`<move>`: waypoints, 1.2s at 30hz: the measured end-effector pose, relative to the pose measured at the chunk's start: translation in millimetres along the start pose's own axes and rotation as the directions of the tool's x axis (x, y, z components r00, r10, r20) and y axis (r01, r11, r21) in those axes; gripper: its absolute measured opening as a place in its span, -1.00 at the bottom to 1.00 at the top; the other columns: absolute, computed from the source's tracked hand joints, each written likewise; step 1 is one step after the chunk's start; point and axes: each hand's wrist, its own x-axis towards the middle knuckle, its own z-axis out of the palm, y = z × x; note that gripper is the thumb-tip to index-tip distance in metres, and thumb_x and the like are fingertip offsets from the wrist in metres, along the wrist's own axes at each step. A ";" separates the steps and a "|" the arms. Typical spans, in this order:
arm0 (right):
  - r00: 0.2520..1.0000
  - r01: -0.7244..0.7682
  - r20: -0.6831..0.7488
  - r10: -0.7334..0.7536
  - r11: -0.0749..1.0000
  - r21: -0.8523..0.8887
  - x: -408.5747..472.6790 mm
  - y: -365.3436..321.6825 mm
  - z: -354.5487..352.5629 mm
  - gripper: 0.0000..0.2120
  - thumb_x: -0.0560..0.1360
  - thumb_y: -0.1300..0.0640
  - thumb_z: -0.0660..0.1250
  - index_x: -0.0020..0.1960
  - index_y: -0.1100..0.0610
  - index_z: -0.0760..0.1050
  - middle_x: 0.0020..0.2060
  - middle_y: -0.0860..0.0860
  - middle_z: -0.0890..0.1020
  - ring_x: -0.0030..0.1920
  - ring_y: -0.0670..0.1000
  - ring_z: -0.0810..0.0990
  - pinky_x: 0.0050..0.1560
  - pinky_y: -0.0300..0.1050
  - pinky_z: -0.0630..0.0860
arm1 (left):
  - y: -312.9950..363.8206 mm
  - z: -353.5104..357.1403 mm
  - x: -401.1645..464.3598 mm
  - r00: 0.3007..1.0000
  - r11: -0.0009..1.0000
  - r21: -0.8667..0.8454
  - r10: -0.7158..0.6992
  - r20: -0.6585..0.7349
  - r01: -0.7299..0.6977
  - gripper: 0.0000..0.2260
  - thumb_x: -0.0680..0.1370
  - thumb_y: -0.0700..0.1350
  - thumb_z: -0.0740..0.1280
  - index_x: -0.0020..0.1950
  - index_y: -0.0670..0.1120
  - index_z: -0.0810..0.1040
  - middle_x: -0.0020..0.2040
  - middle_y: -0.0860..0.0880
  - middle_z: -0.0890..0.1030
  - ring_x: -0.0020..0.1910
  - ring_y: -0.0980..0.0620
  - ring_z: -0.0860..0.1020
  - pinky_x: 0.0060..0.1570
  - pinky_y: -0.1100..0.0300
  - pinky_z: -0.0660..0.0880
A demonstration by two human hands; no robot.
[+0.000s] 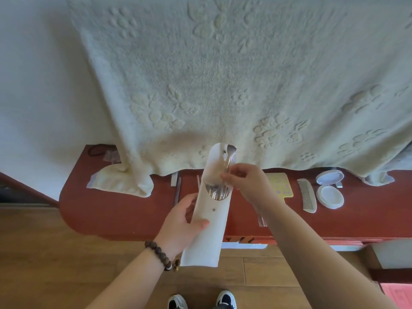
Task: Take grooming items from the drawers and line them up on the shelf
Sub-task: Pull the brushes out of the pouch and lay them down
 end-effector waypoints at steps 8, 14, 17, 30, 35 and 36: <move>0.975 -0.030 -0.200 0.095 0.952 0.303 35.5 22.1 -38.0 -0.98 0.52 0.26 0.34 -0.07 0.22 0.53 -0.32 0.08 0.58 -0.38 -0.01 0.60 -0.39 -0.21 0.57 | -22.6 -8.7 -7.1 0.989 0.992 0.023 -0.124 -0.082 0.127 -0.57 0.45 -0.22 0.44 0.23 0.11 0.45 0.12 0.07 0.60 0.07 0.07 0.58 0.04 0.03 0.59; 0.962 -0.266 -0.117 0.248 0.949 -0.169 51.9 97.4 -22.9 -0.79 0.42 0.20 0.47 0.02 0.26 0.60 -0.32 0.08 0.63 -0.43 0.00 0.60 -0.37 -0.14 0.59 | -39.2 -20.5 -6.3 0.973 0.982 -0.029 -0.191 -0.132 0.189 -0.59 0.43 -0.19 0.47 0.20 0.12 0.47 0.13 0.07 0.61 0.13 -0.01 0.57 0.14 -0.17 0.53; 0.945 -0.321 -0.155 0.289 0.912 -0.255 56.5 114.5 -13.0 -0.85 0.38 0.19 0.50 -0.10 0.15 0.57 -0.24 0.08 0.66 -0.33 0.05 0.65 -0.17 0.00 0.64 | -42.2 -22.0 -5.2 0.972 0.979 -0.069 -0.198 -0.128 0.190 -0.58 0.42 -0.22 0.47 0.19 0.11 0.49 0.12 0.04 0.62 0.12 -0.05 0.58 0.14 -0.20 0.51; 0.932 -0.362 -0.240 0.273 0.741 -0.566 56.3 121.3 -10.0 -0.88 0.47 0.14 0.42 -0.12 0.16 0.49 -0.18 0.06 0.65 -0.23 0.10 0.56 -0.25 -0.12 0.44 | -38.9 -15.5 -2.1 0.983 0.972 -0.183 -0.164 -0.082 0.147 -0.57 0.41 -0.25 0.48 0.19 0.08 0.51 0.11 -0.01 0.64 0.11 -0.09 0.59 0.13 -0.22 0.52; 0.930 -0.367 -0.228 0.288 0.745 -0.557 50.0 115.1 -16.9 -0.75 0.45 0.02 0.43 -0.05 0.19 0.51 -0.15 0.11 0.64 -0.18 0.16 0.61 -0.25 -0.09 0.48 | -35.9 -12.6 -2.3 0.986 0.971 -0.198 -0.153 -0.072 0.136 -0.58 0.42 -0.28 0.46 0.19 0.06 0.51 0.10 -0.01 0.64 0.10 -0.08 0.60 0.13 -0.22 0.51; 0.932 -0.361 -0.237 0.275 0.759 -0.542 46.4 111.6 -19.8 -0.70 0.45 -0.03 0.42 -0.02 0.19 0.52 -0.15 0.11 0.63 -0.18 0.15 0.62 -0.25 -0.08 0.50 | -34.9 -12.6 -2.6 0.986 0.971 -0.199 -0.149 -0.070 0.132 -0.58 0.42 -0.28 0.46 0.19 0.06 0.51 0.10 -0.01 0.64 0.10 -0.09 0.60 0.13 -0.22 0.51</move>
